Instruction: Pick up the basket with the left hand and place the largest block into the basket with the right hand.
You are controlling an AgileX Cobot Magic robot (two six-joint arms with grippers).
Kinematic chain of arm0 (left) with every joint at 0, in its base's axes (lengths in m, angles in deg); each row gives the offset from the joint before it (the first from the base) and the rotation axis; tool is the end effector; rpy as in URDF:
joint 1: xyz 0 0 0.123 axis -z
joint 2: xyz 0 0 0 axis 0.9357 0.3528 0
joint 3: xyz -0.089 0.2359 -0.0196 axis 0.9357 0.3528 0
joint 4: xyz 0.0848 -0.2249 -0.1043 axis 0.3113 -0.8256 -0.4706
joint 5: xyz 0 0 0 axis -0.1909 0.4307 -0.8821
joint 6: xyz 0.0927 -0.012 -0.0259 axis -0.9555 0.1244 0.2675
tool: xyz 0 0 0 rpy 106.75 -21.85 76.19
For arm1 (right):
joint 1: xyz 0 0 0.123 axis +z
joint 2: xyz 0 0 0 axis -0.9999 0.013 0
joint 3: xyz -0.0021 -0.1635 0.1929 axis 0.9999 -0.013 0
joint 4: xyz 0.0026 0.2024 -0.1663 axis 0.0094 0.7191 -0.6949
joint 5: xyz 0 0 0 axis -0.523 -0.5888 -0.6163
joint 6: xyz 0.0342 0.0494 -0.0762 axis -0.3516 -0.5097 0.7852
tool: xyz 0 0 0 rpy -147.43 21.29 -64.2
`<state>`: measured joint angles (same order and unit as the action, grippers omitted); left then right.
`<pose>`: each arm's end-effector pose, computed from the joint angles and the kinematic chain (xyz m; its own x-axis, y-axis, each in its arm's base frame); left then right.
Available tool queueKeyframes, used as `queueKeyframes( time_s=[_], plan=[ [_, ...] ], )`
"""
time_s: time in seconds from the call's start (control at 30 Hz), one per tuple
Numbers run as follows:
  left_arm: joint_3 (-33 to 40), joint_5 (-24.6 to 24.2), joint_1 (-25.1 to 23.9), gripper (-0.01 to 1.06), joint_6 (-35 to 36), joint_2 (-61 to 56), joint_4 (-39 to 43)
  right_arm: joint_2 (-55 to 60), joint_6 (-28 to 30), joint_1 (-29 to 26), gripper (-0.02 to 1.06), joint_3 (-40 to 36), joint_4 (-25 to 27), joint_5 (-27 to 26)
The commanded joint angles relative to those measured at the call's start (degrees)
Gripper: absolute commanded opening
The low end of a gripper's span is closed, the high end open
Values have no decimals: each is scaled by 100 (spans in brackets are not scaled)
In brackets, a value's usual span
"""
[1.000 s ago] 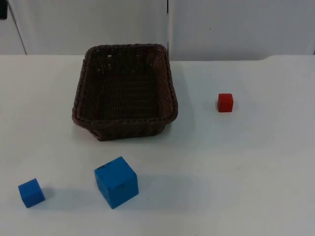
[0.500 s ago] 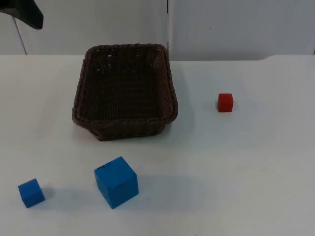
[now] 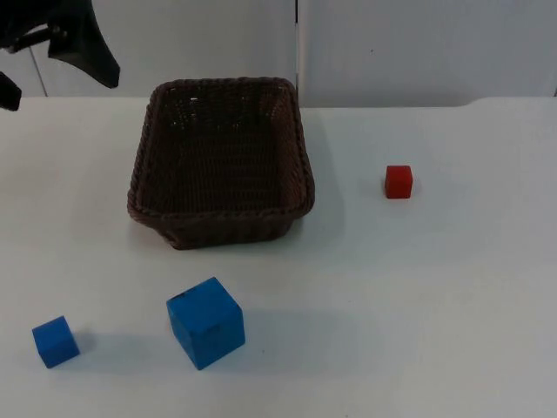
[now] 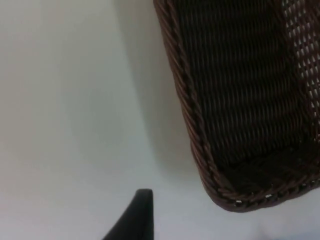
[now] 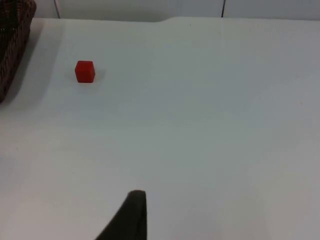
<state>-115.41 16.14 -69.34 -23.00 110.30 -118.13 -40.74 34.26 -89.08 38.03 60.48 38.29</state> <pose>0.3619 -0.0323 0.2036 -0.8781 -0.0150 -0.4782 0.1463 0.9432 -0.2982 0.0389 0.0024 0.2841 -0.4559 -0.0570 -0.8882 -0.0490 0.9980 -0.0389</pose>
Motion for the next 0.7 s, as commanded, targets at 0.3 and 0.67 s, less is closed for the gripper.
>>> queueKeyframes(
  time_s=[0.3,0.67],
  plan=[
    [-873,54,50,105,-31,1233,-243,-19,-2,-499,105,-35,29,-23],
    [-2040,17,460,105,-74,2403,-206,-19,-2,-573,105,-35,29,-23]
  ],
)
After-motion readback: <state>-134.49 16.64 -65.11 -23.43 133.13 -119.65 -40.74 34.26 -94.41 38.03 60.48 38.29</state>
